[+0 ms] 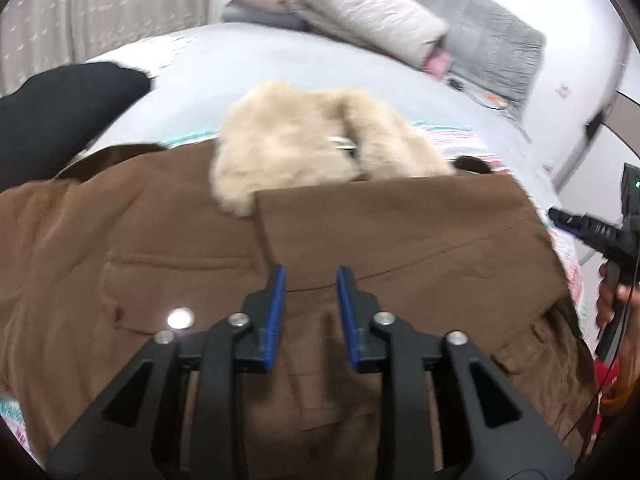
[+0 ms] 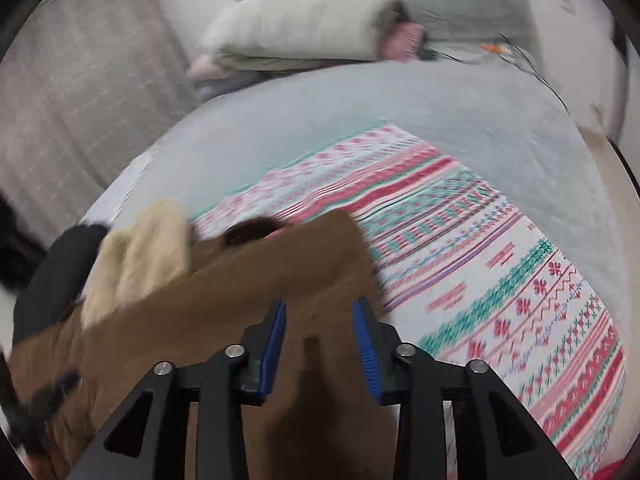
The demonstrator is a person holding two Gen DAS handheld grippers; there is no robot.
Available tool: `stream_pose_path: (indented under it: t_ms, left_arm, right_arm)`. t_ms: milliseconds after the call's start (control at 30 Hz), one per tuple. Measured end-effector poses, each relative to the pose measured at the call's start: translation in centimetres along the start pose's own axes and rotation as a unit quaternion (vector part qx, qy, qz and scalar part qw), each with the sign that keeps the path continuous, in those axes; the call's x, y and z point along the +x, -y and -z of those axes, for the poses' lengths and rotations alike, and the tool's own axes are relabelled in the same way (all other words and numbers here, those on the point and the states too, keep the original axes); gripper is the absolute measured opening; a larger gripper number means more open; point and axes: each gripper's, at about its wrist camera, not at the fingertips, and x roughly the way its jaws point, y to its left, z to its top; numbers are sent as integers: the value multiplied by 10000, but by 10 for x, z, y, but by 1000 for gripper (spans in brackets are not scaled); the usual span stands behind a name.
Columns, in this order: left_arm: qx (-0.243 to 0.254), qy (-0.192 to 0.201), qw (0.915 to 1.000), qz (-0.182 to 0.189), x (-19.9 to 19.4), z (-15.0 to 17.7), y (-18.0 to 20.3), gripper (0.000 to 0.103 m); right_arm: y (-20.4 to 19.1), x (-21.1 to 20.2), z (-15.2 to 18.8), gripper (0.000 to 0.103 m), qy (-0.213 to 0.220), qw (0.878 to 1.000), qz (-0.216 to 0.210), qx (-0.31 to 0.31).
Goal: Fold large clothes
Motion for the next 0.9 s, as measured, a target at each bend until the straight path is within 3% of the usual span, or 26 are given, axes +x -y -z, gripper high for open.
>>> stream_pose_path:
  t_ms: [100, 200, 267, 300, 433, 467, 500, 533, 633, 733, 900]
  left_arm:
    - [379, -226, 9987, 246, 14, 4, 19, 58]
    - [990, -691, 9927, 44, 42, 23, 33, 61]
    - [1262, -402, 9912, -45, 45, 30, 40, 64]
    - [1317, -390, 9905, -97, 45, 29, 43, 64]
    - [1192, -482, 9917, 0, 42, 23, 42, 68]
    - [1129, -557, 9920, -4, 41, 20, 44, 75]
    - [1017, -666, 9926, -23, 39, 16, 46, 84]
    - [906, -733, 9932, -31, 37, 18, 46, 86]
    - [495, -856, 9951, 88, 16, 18, 41, 87]
    - [320, -861, 9958, 45, -10, 15, 36, 87]
    - [-85, -729, 9958, -541, -65, 15, 5, 91]
  right_arm:
    - [-18, -10, 32, 39, -104, 9991, -115, -398]
    - [-19, 4, 61, 39, -409, 9964, 209, -717]
    - [-8, 20, 79, 39, -567, 9942, 340, -851]
    - [-5, 18, 84, 39, -315, 9952, 270, -890]
    - [-6, 7, 82, 44, -324, 9958, 453, -726]
    - [-8, 5, 81, 46, -335, 9957, 510, -694]
    - [-11, -2, 80, 53, -371, 9957, 580, -628]
    - [-13, -9, 79, 64, -408, 9958, 586, -575]
    - [-16, -33, 78, 81, -504, 9973, 400, -358]
    - [-25, -64, 81, 84, -495, 9985, 230, -92]
    - [-50, -101, 85, 86, -494, 9983, 207, -207]
